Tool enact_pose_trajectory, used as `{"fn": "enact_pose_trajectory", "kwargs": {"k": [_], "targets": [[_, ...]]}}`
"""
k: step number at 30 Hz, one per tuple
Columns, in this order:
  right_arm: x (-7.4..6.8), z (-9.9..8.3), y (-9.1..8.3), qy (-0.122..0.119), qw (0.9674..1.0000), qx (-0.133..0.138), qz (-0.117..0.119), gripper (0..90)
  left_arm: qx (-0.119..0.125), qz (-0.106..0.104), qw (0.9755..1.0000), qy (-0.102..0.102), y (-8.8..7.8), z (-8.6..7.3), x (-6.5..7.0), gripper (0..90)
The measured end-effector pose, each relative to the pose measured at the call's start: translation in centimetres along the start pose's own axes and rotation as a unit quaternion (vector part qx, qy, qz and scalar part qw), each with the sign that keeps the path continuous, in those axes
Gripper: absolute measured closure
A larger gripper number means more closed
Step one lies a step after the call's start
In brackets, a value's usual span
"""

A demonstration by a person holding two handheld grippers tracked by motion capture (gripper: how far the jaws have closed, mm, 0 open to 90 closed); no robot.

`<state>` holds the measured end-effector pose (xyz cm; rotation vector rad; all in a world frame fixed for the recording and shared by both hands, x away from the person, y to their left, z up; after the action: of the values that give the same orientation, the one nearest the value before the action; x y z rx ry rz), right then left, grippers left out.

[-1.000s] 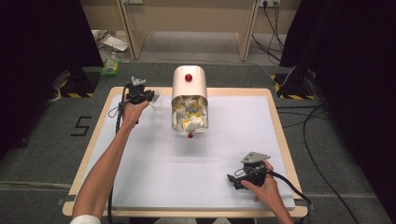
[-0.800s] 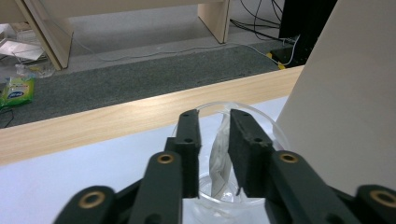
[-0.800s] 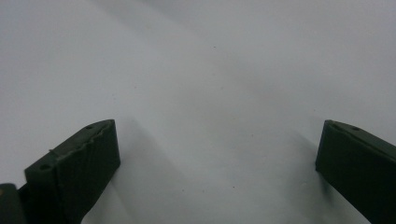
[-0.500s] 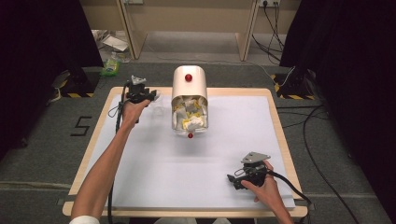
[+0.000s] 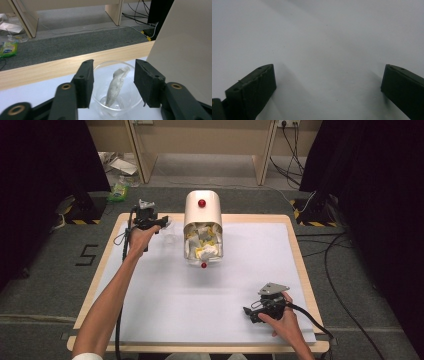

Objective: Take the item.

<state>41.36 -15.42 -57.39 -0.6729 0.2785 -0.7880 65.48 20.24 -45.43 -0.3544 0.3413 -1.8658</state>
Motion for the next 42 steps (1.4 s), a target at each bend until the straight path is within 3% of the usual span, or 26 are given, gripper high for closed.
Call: {"fn": "enact_pose_trajectory", "kwargs": {"k": [11, 21, 42], "targets": [[0.0, 0.0, 0.0, 0.0, 1.0, 0.0, 0.0, 0.4, -0.013, -0.01, 0.9997, -0.019, -0.9, -0.7, 0.5, 26.8], [0.0, 0.0, 0.0, 0.0, 1.0, -0.001, 0.0, 0.4, -0.007, -0.025, 0.9991, -0.034, -2.7, -1.5, 0.8, 17.4], [0.0, 0.0, 0.0, -0.001, 1.0, 0.0, -0.001, 0.4, 0.01, -0.049, 0.9982, -0.034, -6.6, -3.3, 1.4, 16.8]]}}
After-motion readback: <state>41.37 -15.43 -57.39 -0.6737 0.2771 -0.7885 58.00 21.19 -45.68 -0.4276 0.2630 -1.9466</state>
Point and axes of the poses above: each handheld gripper's, and its own axes: y roughly forward along the jaws, z roughly out of its top, x roughly to its right, the point moved 10 cm from there along y, roughly forward along the jaws, and after that the axes turned 5 degrees about x, right-handed, at the moved point
